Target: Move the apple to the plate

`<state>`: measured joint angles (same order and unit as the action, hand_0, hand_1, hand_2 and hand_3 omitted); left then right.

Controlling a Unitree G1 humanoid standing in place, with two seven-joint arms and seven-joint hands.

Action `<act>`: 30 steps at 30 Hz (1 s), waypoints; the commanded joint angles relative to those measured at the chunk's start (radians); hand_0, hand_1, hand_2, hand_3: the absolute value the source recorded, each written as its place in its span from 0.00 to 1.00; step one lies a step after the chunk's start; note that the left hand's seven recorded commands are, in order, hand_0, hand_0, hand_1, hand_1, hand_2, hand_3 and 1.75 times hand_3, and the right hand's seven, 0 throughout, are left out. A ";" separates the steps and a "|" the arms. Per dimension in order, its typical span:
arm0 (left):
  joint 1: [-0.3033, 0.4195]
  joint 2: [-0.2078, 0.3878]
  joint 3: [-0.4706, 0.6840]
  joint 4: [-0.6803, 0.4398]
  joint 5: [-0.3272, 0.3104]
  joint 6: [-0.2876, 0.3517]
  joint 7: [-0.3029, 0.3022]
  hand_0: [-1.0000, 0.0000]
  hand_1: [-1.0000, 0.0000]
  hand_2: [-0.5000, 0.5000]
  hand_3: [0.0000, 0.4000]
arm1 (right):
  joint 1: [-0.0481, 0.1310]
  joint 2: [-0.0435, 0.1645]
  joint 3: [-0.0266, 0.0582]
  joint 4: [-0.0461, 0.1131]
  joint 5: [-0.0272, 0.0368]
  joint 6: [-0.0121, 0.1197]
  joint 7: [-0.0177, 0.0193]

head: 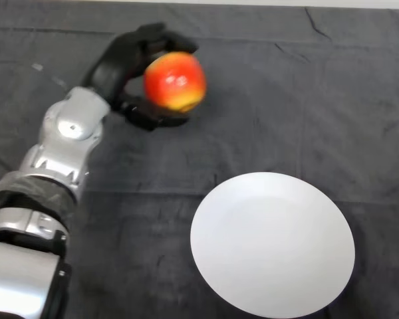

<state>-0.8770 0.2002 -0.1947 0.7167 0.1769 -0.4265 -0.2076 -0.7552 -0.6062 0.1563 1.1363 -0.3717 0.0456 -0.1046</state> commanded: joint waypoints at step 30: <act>0.315 0.069 -0.298 -0.354 -0.169 0.230 -0.098 0.00 0.00 0.50 1.00 | 0.049 -0.001 -0.0097 -0.010 0.0095 0.017 0.0075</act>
<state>-0.5973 0.2474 -0.4872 0.3598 0.0210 -0.2015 -0.3079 -0.7551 -0.6063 0.1558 1.1338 -0.3719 0.0487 -0.1046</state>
